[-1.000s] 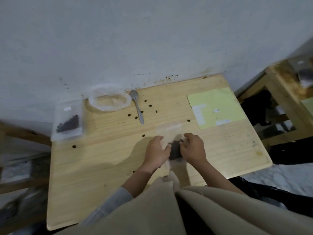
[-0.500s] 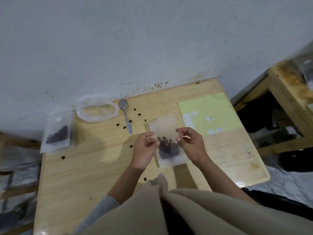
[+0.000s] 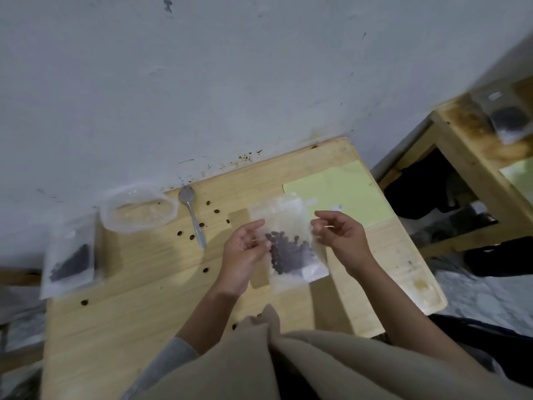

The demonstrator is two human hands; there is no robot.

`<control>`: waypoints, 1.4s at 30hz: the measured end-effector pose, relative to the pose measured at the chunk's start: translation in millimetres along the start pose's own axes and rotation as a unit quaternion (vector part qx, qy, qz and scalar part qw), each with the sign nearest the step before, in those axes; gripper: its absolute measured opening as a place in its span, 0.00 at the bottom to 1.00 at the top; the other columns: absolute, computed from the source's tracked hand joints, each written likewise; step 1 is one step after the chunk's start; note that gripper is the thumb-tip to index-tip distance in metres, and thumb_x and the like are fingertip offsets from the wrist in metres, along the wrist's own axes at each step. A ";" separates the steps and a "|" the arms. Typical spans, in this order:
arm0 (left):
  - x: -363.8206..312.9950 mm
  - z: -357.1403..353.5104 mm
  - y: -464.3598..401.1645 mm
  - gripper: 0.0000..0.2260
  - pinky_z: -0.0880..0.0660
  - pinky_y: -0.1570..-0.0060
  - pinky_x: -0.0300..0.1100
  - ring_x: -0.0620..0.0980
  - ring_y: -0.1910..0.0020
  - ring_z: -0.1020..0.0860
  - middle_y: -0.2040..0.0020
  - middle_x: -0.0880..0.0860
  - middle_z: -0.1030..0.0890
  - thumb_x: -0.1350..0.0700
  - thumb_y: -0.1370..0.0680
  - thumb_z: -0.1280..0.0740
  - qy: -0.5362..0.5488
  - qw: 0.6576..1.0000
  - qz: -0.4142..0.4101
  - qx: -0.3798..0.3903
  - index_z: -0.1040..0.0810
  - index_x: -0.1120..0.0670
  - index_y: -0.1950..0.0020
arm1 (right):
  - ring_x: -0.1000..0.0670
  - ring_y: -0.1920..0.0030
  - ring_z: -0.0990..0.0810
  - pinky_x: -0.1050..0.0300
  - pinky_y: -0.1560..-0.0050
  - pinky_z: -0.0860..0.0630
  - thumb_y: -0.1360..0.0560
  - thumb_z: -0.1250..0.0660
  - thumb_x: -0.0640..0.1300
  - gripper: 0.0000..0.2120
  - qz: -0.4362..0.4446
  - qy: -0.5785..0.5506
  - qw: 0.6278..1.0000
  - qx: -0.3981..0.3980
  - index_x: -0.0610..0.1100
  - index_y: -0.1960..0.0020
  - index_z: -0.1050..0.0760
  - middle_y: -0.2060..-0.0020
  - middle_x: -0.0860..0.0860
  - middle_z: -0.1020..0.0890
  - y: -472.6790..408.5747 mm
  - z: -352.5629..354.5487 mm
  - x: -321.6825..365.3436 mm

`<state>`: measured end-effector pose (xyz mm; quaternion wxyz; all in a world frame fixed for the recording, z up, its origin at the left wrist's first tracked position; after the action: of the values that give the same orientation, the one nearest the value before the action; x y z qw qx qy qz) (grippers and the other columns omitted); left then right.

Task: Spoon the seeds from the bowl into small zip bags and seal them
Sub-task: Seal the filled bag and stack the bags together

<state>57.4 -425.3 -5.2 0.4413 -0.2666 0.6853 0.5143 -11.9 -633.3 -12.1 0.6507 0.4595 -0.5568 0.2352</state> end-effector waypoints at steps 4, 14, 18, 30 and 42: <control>0.1 3.6 -3.6 0.20 0.22 0.55 0.38 0.46 0.55 0.18 0.53 0.55 0.16 0.73 0.27 0.33 -0.002 1.000 -0.006 -0.017 0.23 0.54 0.39 | 0.49 0.59 0.22 0.57 0.54 0.26 0.26 0.32 0.38 0.07 0.019 0.231 0.957 -0.173 0.43 0.49 0.21 0.60 0.48 0.19 -31.2 45.8 0.9; -7.1 15.2 -1.8 0.17 0.23 0.46 0.45 0.43 0.50 0.19 0.49 0.51 0.16 0.68 0.26 0.31 -0.007 0.998 -0.020 -0.057 0.22 0.49 0.44 | 0.40 0.56 0.21 0.57 0.61 0.30 0.26 0.36 0.38 0.06 -0.013 0.434 0.887 -0.156 0.39 0.53 0.21 0.52 0.40 0.21 -74.3 53.6 -16.6; -12.9 16.5 2.2 0.19 0.23 0.54 0.35 0.38 0.55 0.20 0.47 0.52 0.18 0.69 0.26 0.32 -0.009 0.998 -0.040 -0.054 0.23 0.51 0.40 | 0.47 0.59 0.22 0.60 0.58 0.32 0.25 0.34 0.40 0.04 -0.001 0.352 0.921 -0.169 0.39 0.56 0.23 0.60 0.46 0.19 -54.8 41.6 6.7; -42.6 2.7 29.8 0.20 0.23 0.49 0.42 0.54 0.55 0.20 0.39 0.46 0.20 0.69 0.23 0.37 -0.084 0.988 -0.130 0.005 0.23 0.45 0.41 | 0.57 0.70 0.25 0.64 0.65 0.28 0.32 0.24 0.43 0.07 0.076 0.190 0.978 0.039 0.46 0.65 0.22 0.70 0.53 0.21 18.9 -82.3 62.6; -65.8 78.3 81.0 0.09 0.24 0.49 0.39 0.41 0.53 0.19 0.50 0.45 0.16 0.64 0.23 0.33 -0.048 0.976 -0.202 -0.067 0.18 0.50 0.50 | 0.59 0.74 0.28 0.67 0.68 0.30 0.35 0.21 0.44 0.10 0.100 0.206 0.972 0.053 0.45 0.63 0.22 0.73 0.51 0.23 67.2 -152.3 73.4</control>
<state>47.8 -330.9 84.3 0.5497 -0.4037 0.5596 0.4709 30.3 -486.0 86.0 0.6991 0.3772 -0.4410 0.4178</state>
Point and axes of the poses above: each hand's wrist, its own y-axis away from the middle knuckle, its own z-axis out of the back of the hand, x = y × z, the point moved 7 cm from there along -y, towards the middle knuckle
